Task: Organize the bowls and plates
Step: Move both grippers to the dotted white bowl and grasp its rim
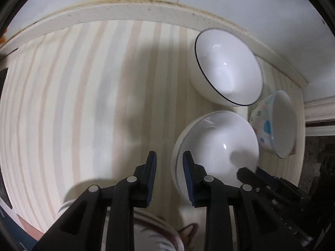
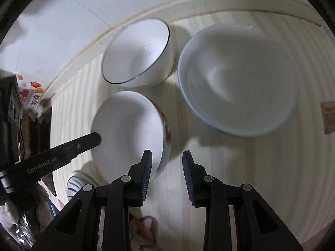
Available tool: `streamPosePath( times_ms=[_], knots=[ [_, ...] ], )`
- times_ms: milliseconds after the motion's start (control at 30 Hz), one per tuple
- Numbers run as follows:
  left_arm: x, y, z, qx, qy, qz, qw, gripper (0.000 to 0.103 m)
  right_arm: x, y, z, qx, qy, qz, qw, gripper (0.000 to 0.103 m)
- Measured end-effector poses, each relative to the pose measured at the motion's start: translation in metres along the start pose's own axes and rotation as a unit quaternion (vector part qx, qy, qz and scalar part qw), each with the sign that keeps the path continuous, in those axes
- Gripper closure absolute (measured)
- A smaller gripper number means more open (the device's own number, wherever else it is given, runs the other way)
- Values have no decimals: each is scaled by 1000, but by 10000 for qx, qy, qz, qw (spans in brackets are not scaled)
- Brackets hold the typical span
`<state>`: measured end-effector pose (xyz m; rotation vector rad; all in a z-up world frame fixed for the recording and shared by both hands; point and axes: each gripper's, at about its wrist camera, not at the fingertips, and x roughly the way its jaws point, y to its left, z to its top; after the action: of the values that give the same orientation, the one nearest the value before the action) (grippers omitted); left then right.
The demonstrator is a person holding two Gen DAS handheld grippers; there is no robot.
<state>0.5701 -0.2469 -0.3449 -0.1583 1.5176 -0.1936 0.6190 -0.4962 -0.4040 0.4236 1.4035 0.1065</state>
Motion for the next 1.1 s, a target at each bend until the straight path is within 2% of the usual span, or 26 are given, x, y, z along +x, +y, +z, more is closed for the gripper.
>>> streamPosePath(
  times_ms=[67, 133, 167, 267, 467, 733, 900, 1100],
  knots=[
    [7, -5, 3, 76, 34, 22, 10000, 80, 9, 0, 4, -54, 60, 1, 10000, 71],
    [9, -12, 2, 224, 1, 26, 9997, 82, 13, 2, 5, -134, 32, -35, 9999, 86],
    [8, -15, 0, 272, -32, 85, 9996, 83, 14, 3, 6, -182, 23, -25, 9998, 87],
    [2, -24, -7, 444, -116, 256, 9986, 83, 13, 8, 4, -337, -39, -208, 9992, 87],
    [-27, -39, -33, 638, -306, 261, 9972, 83, -12, 15, -14, -411, -94, -160, 9990, 87],
    [-67, -69, -98, 1064, -480, 157, 9930, 83, -66, 1, -69, -438, -217, -155, 9987, 87],
    [-57, -99, -127, 1267, -371, 92, 9912, 83, -90, -29, -102, -267, -218, -178, 9992, 87],
    [-27, -116, -144, 1462, -45, 153, 9891, 83, -86, -64, -137, -18, -79, -171, 9998, 87]
  ],
)
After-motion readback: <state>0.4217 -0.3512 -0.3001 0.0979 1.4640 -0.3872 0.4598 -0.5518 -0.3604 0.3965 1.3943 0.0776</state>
